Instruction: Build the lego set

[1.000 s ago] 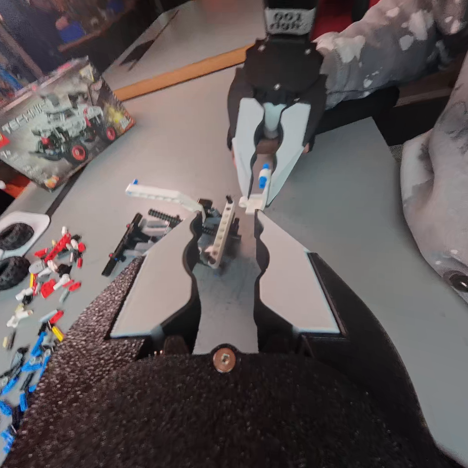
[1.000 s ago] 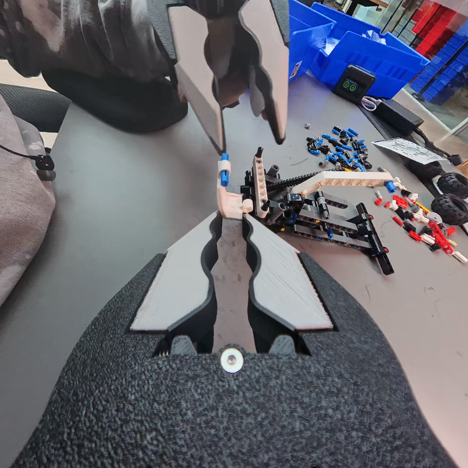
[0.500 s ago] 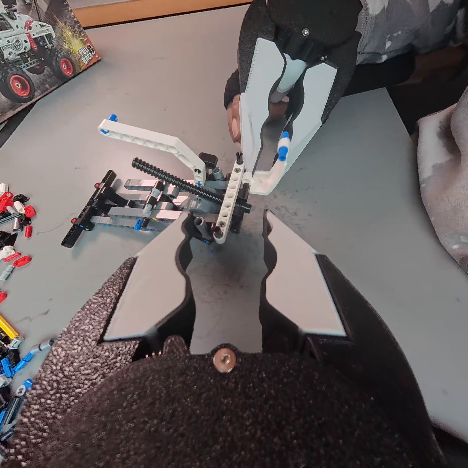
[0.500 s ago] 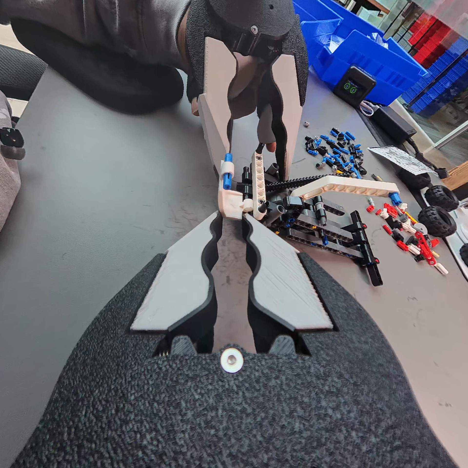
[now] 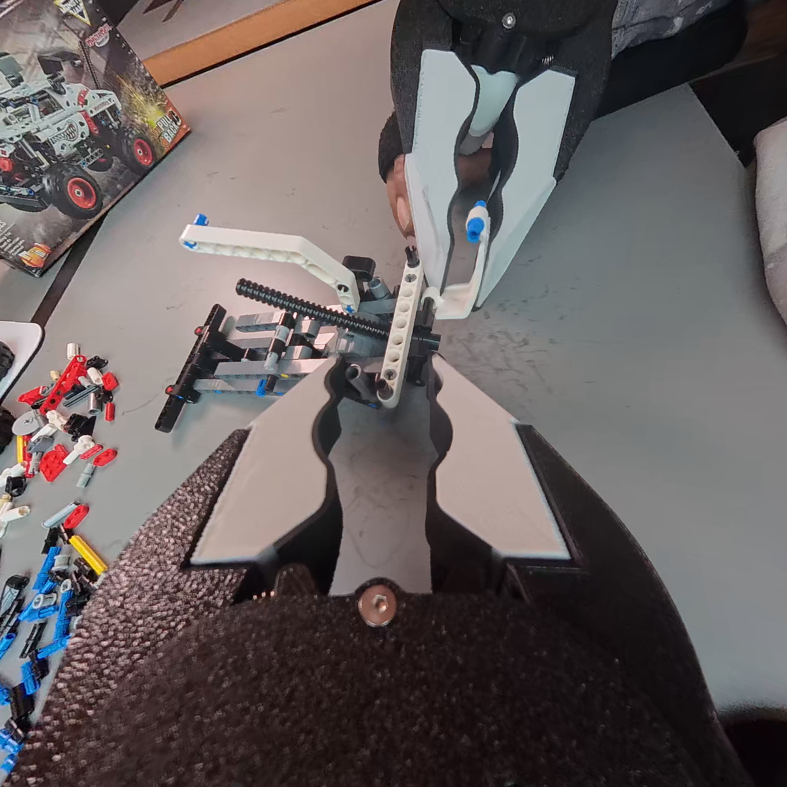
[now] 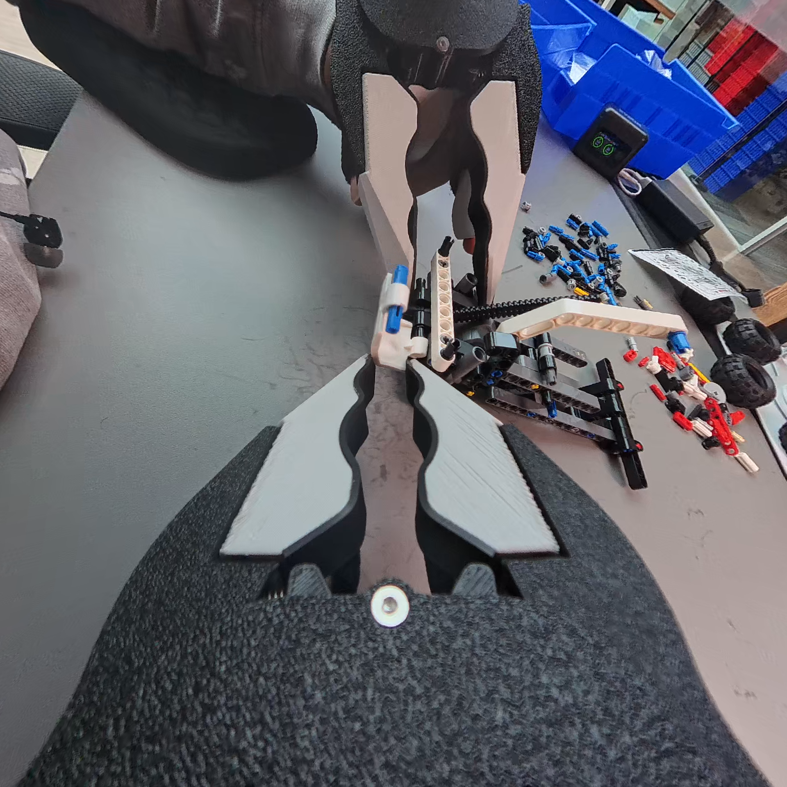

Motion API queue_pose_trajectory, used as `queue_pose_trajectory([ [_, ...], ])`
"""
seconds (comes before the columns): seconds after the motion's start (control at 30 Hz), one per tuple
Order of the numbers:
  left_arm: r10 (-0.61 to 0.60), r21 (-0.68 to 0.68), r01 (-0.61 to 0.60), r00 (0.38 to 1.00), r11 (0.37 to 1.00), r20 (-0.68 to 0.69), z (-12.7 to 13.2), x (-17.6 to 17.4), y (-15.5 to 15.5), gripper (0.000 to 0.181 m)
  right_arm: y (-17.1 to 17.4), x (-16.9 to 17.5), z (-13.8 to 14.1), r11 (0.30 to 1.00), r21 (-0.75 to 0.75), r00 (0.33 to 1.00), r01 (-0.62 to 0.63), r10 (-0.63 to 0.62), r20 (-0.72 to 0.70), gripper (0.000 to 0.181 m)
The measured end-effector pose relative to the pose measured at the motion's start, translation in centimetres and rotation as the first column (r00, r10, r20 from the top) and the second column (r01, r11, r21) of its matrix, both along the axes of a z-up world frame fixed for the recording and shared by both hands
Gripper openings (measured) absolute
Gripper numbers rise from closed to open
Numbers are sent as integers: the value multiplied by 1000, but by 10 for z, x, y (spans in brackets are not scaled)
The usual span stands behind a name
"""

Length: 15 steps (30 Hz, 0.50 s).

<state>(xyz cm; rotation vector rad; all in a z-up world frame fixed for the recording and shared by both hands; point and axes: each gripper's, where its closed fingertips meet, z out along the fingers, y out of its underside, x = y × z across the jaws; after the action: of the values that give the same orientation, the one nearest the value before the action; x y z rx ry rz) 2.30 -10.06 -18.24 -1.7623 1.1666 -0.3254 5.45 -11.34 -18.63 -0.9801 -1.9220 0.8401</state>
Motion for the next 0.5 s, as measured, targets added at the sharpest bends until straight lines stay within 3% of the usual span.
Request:
queue_pose_trajectory([
  [0.17,0,10,0,999,1000,-48,0,3,1,37,-1,1,-2,997,67,999,-34,31,37,11],
  [0.5,53,-25,-56,992,998,-114,-1,3,5,37,12,7,1,926,375,995,-47,10,99,10],
])
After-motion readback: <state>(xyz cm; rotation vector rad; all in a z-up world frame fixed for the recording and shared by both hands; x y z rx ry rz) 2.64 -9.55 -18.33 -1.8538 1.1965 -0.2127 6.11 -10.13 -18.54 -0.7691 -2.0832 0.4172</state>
